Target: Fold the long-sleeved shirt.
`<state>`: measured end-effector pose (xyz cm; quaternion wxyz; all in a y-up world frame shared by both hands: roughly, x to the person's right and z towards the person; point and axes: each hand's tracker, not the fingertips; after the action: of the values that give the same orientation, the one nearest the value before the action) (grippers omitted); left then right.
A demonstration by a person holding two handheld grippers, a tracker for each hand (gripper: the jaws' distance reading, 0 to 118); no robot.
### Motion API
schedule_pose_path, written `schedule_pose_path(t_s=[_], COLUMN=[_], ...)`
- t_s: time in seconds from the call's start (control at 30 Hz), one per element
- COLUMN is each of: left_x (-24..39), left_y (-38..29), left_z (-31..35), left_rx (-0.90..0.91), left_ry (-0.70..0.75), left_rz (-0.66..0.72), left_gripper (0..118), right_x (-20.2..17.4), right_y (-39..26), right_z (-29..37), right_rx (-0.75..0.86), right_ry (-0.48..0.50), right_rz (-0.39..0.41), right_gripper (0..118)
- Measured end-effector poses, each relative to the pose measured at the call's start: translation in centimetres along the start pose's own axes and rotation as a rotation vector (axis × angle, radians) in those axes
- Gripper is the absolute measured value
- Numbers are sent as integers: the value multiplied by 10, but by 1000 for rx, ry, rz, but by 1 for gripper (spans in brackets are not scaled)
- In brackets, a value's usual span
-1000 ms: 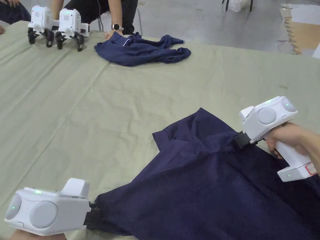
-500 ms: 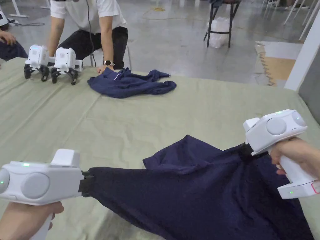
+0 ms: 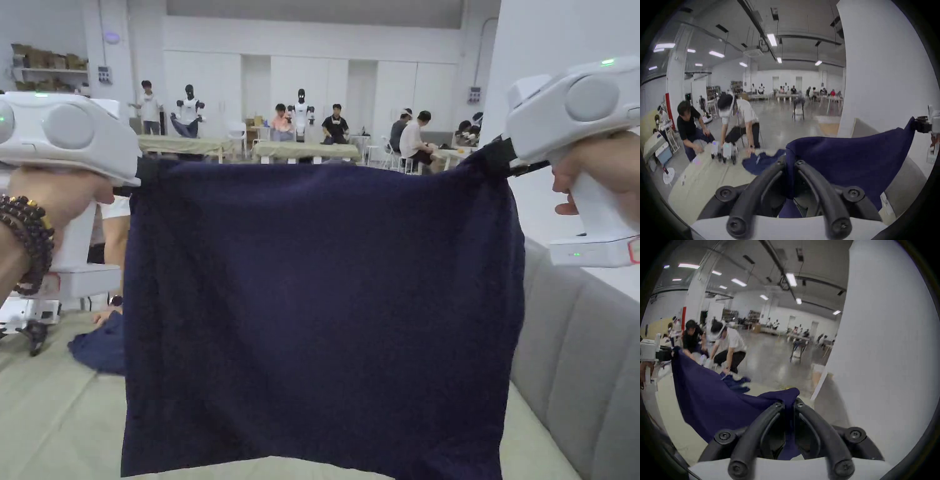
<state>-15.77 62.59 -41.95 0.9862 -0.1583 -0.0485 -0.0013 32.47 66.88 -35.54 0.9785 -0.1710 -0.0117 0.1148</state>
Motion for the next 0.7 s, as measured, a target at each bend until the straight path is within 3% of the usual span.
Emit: schedule_pose_path(t_s=[0.2,0.3,0.37,0.57,0.7], left_x=[17,27,30,31,30], left_y=[81,108,118,110,68], left_z=[0,1,-3,-32,-68], left_rx=[81,108,124,115,45], left_ry=[3,17,18,21,11], left_rz=[86,70,59,55,53], left_gripper=[11,11,11,11,11], right_x=[15,27,30,41,35], right_y=[51,69,77,86,48], right_z=[-12,-15,-18,-48,-80], right_rx=[101,121,131,129,74], right_ry=[-163,-179,-183,-186,-165], right_rz=[-66,-140,-129,-112,-101], right_gripper=[7,6,6,6,6])
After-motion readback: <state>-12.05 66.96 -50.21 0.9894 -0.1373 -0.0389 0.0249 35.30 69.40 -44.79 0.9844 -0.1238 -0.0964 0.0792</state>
